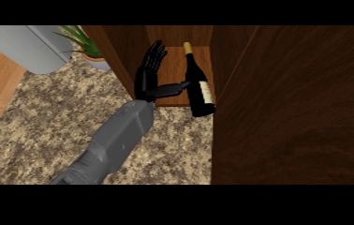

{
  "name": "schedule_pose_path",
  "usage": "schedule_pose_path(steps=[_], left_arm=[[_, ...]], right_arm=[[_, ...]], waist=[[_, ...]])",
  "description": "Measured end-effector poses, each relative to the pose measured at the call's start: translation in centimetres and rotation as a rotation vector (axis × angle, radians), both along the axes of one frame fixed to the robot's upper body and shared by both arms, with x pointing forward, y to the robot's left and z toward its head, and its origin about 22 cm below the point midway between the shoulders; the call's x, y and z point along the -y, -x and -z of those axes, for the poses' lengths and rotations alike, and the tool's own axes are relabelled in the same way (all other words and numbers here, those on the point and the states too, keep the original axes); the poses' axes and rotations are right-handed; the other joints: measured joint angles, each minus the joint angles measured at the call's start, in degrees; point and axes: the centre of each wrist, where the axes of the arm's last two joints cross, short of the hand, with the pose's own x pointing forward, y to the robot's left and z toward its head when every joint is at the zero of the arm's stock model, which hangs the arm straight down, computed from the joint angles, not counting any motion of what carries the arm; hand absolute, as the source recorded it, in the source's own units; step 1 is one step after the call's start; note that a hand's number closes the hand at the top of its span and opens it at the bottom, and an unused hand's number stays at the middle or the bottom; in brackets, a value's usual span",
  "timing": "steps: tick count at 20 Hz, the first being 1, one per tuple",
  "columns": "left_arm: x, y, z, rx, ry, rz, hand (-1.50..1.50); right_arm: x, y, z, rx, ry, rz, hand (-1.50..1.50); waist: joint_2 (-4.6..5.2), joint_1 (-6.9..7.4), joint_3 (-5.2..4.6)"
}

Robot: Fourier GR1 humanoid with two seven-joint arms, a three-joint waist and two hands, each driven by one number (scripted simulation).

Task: Pick up the wine, place it into the cabinet and close the cabinet

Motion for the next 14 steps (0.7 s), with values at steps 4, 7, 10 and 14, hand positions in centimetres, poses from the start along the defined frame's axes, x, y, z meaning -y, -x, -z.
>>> schedule_pose_path(steps=[4,7,10,14], left_arm=[[0.6,1.0,0.1,0.007,-0.007,0.033,-1.50],[0.8,2.3,-0.1,0.011,-0.013,0.076,-1.50],[0.6,4.1,-0.6,0.022,-0.019,0.121,-1.50],[-0.8,6.4,-2.6,0.037,-0.026,0.175,-1.50]], right_arm=[[-0.1,0.2,-0.5,-0.003,0.004,0.007,-1.50],[-0.3,0.7,-0.5,-0.006,-0.001,0.013,-1.50],[-0.1,1.2,-0.6,-0.006,0.002,0.019,-1.50],[0.3,1.0,-0.7,-0.003,0.005,0.018,-1.50]], waist=[[-0.61,1.10,0.26],[-1.14,2.06,0.45],[-1.50,2.68,0.60],[-1.54,2.92,0.69]])
